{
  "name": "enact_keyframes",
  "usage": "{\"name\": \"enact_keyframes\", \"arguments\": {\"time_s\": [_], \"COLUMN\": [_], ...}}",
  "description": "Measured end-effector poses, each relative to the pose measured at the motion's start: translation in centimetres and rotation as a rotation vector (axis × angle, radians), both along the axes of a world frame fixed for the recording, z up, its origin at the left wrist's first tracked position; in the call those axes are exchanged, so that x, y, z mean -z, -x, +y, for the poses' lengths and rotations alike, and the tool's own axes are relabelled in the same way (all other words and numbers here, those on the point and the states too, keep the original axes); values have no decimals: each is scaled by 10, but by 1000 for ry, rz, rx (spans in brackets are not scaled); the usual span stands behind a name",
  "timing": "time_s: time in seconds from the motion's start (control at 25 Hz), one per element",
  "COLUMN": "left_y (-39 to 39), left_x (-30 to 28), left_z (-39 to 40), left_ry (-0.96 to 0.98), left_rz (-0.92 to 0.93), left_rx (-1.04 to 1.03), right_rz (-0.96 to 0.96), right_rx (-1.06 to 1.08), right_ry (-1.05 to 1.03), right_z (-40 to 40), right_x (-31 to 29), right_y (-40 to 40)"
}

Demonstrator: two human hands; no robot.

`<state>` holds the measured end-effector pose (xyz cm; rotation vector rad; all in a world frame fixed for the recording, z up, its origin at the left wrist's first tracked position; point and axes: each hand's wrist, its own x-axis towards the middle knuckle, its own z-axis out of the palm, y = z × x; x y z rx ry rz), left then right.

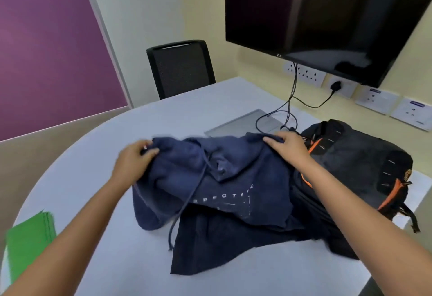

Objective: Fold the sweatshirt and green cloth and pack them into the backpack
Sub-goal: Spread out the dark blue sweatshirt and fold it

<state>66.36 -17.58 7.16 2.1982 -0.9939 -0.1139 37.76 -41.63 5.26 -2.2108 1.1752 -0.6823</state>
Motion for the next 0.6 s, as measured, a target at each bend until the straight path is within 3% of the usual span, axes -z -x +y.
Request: {"name": "enact_keyframes", "arguments": {"time_s": [0.08,0.12,0.24,0.36,0.44,0.52,0.6], "left_y": [1,3,3,2,-3,-12,-17], "left_x": [26,26,-9,-60,-74,-62,-37], "left_z": [8,13,34,72,71,47,26], "left_ry": [-193,-180,18,280,328,210,66], "left_rz": [4,10,140,412,441,339,232], "left_rx": [82,103,67,253,272,107,-20], "right_rz": [79,82,90,-56,-178,-117,-52], "right_rx": [-48,-119,-375,-501,-440,-294,-261], "right_ry": [-48,-78,-224,-413,-399,-271,-365], "right_z": [-3,-3,9,24,18,10,4], "right_x": [8,-2,-49,-82,-81,-62,-33], "right_y": [1,1,18,51,49,25,12]}}
